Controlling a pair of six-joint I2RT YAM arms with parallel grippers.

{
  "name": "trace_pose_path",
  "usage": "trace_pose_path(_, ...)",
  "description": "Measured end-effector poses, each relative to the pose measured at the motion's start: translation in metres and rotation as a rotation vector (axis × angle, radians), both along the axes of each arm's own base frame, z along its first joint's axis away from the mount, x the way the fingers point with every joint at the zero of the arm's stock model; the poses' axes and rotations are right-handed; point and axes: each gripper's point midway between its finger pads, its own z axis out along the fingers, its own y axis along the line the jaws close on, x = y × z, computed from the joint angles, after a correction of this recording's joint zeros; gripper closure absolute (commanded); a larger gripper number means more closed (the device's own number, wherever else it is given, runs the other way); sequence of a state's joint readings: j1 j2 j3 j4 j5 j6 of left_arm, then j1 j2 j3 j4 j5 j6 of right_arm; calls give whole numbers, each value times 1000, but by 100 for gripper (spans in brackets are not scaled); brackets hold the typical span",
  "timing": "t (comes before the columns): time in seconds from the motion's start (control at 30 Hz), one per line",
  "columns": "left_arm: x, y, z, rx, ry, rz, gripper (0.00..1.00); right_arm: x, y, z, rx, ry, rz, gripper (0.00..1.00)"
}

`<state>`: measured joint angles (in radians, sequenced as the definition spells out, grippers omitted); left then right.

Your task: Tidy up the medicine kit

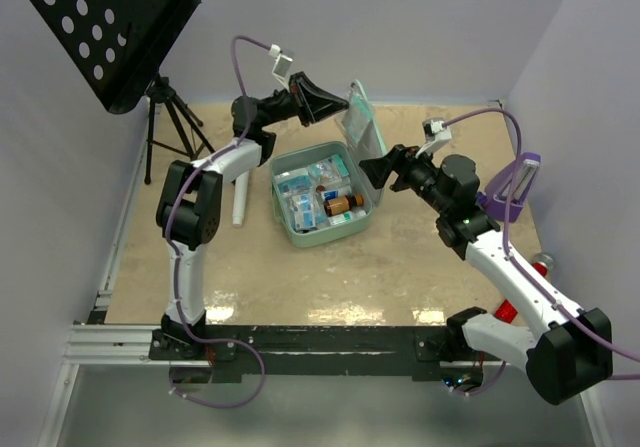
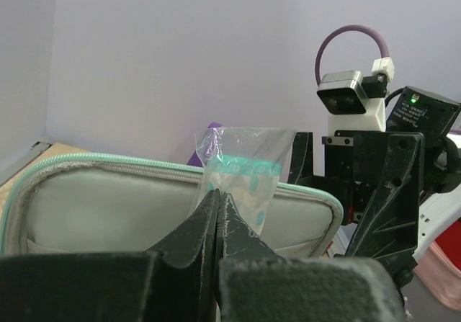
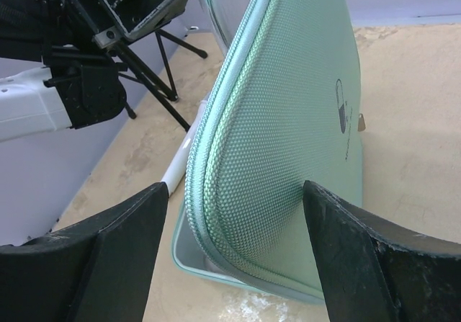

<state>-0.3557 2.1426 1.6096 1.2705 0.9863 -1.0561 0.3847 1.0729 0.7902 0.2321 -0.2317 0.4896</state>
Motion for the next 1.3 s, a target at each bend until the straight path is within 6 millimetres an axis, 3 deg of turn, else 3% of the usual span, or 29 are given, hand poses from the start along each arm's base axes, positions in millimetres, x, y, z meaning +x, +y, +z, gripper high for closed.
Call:
trace_pose_path(0.13, 0, 0, 13, -19, -9, 0, 100, 0, 0, 0, 1, 0, 3, 20)
trace_pose_path(0.3, 0, 1, 42, -69, -38, 6, 100, -1, 1, 1, 3, -1, 8, 21)
trace_pose_path(0.47, -1, -3, 50, -93, -38, 11, 100, -4, 3, 3, 16, 4, 22, 21)
trace_pose_path(0.77, -6, -24, 35, -102, -46, 36, 100, -8, 9, 8, 86, 39, 43, 33)
trace_pose_path(1.0, 3, -26, 31, -116, -49, 71, 100, 1, 1, 3, 97, 82, -23, 35)
trace_pose_path(1.17, 11, -25, 16, -121, 0, 109, 100, 7, -8, -1, 107, 107, -83, 40)
trace_pose_path(1.3, 17, -25, 4, -121, 40, 132, 100, 11, -14, -2, 114, 117, -122, 38)
